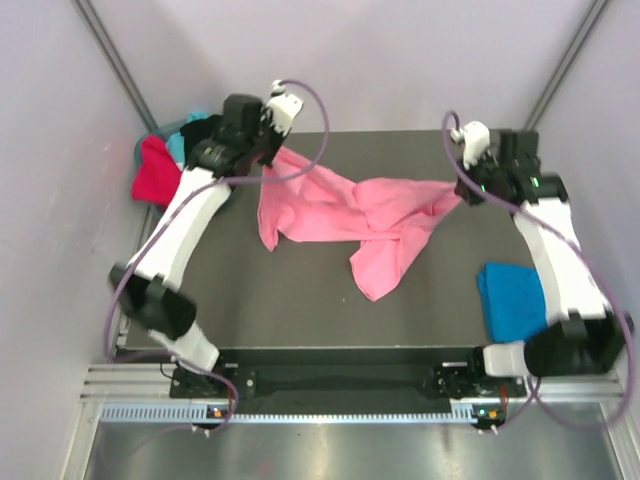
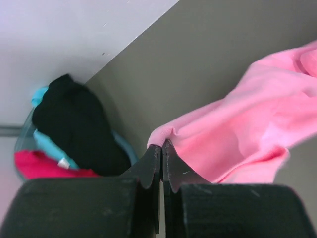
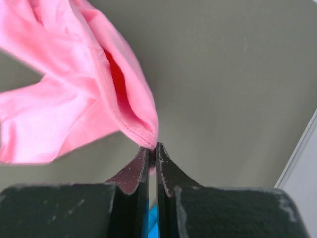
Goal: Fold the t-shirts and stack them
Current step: Flatten the tshirt out
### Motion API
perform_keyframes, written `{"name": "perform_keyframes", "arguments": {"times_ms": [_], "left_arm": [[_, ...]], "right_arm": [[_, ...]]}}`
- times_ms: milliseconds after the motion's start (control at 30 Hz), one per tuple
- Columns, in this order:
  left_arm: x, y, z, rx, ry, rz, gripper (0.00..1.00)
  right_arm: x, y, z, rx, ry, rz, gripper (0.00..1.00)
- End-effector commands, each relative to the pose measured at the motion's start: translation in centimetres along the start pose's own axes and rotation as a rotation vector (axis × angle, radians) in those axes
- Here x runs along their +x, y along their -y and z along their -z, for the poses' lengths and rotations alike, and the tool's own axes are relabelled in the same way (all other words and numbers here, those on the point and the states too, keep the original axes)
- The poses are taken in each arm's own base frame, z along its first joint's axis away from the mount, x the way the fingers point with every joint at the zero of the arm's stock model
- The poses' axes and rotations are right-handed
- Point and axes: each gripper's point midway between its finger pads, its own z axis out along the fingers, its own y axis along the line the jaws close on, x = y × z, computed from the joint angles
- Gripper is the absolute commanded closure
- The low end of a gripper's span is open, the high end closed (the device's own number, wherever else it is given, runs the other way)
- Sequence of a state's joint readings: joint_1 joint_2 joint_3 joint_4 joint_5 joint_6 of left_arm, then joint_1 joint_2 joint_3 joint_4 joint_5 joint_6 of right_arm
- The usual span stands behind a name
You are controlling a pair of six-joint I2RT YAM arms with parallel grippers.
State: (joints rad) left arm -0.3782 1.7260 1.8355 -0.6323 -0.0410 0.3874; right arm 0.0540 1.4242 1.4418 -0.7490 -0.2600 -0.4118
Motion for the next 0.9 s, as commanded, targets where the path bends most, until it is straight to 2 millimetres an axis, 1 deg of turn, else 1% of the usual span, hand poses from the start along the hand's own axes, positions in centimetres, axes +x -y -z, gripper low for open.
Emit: {"name": "perform_keyframes", "arguments": {"times_ms": [0,33,67,100,133,167,200,233,267,300,333,367,400,433,467,500,533,567,600,633,667,700,733,767,833,867], "left_arm": [[3.7,2.6,6.9,0.082,-0.075,0.006,1.0],[4.2,2.8,8.0,0.081,-0.075,0.023,1.0],[5.6,3.3,8.5,0.088,-0.099,0.041,1.0],[5.3,3.4,10.0,0.078,-0.068,0.062,1.0],[5.7,3.5,10.2,0.077,-0.07,0.064,1.0],[7.0,3.9,9.9,0.085,-0.096,0.063,1.0],[7.5,4.2,9.7,0.088,-0.105,0.064,1.0],[8.3,4.5,8.8,0.092,-0.118,0.061,1.0],[9.2,5.0,7.5,0.107,-0.151,0.054,1.0],[9.9,5.2,6.6,0.116,-0.17,0.032,1.0],[10.2,6.0,5.6,0.153,-0.176,0.027,1.0],[10.0,5.8,4.4,0.147,-0.162,0.016,1.0],[11.0,6.0,2.4,0.156,-0.193,-0.004,1.0],[11.0,6.0,1.3,0.148,-0.193,-0.007,1.0],[11.5,5.5,-1.0,0.132,-0.2,0.0,1.0],[11.7,5.1,-2.1,0.126,-0.208,0.009,1.0],[10.9,4.0,-3.2,0.101,-0.187,0.027,1.0],[12.2,3.3,-5.3,0.067,-0.233,0.043,1.0],[12.1,2.7,-6.4,0.05,-0.237,0.076,1.0],[10.5,0.8,-7.1,0.011,-0.2,0.097,1.0],[11.5,0.3,-8.8,-0.011,-0.23,0.114,1.0],[11.0,-0.4,-9.5,-0.031,-0.216,0.142,1.0],[10.0,-1.3,-10.0,-0.046,-0.19,0.149,1.0],[10.5,-1.2,-10.8,-0.039,-0.202,0.145,1.0],[10.0,-0.8,-11.5,-0.015,-0.181,0.125,1.0],[10.3,-0.5,-12.0,-0.01,-0.187,0.128,1.0]], "right_arm": [[3.8,-5.2,4.0,-0.137,0.015,-0.007,1.0],[4.4,-5.3,4.5,-0.113,0.018,-0.03,1.0],[4.6,-5.4,5.7,-0.086,0.046,-0.04,1.0],[5.6,-5.4,5.3,-0.079,0.036,-0.066,1.0],[6.0,-5.5,5.2,-0.079,0.034,-0.083,1.0],[6.3,-5.6,4.7,-0.089,0.022,-0.101,1.0],[6.4,-5.3,4.3,-0.093,0.014,-0.111,1.0],[6.2,-5.4,3.8,-0.118,0.012,-0.112,1.0],[5.4,-4.8,2.8,-0.132,0.008,-0.109,1.0],[4.8,-4.5,2.2,-0.139,0.01,-0.1,1.0],[4.2,-3.8,1.5,-0.137,0.013,-0.09,1.0],[4.4,-2.0,-0.4,-0.119,-0.012,-0.114,1.0],[2.8,-0.4,-0.8,-0.093,0.012,-0.105,1.0],[2.4,0.7,-1.7,-0.076,0.007,-0.102,1.0],[1.9,2.2,-3.8,-0.072,-0.015,-0.106,1.0],[1.9,3.4,-4.7,-0.058,-0.031,-0.115,1.0],[2.1,4.6,-5.6,-0.035,-0.051,-0.128,1.0],[1.9,6.2,-7.4,-0.017,-0.065,-0.144,1.0],[1.8,7.6,-8.1,0.009,-0.068,-0.155,1.0],[1.7,9.0,-8.6,0.047,-0.074,-0.17,1.0],[0.6,10.6,-9.7,0.07,-0.054,-0.176,1.0],[0.2,11.6,-9.9,0.087,-0.044,-0.191,1.0],[1.0,11.9,-11.4,0.076,-0.069,-0.221,1.0],[0.2,12.2,-11.2,0.074,-0.064,-0.223,0.99],[0.7,11.7,-12.0,0.045,-0.069,-0.221,0.94],[1.7,11.0,-12.4,0.03,-0.093,-0.227,0.92]]}}
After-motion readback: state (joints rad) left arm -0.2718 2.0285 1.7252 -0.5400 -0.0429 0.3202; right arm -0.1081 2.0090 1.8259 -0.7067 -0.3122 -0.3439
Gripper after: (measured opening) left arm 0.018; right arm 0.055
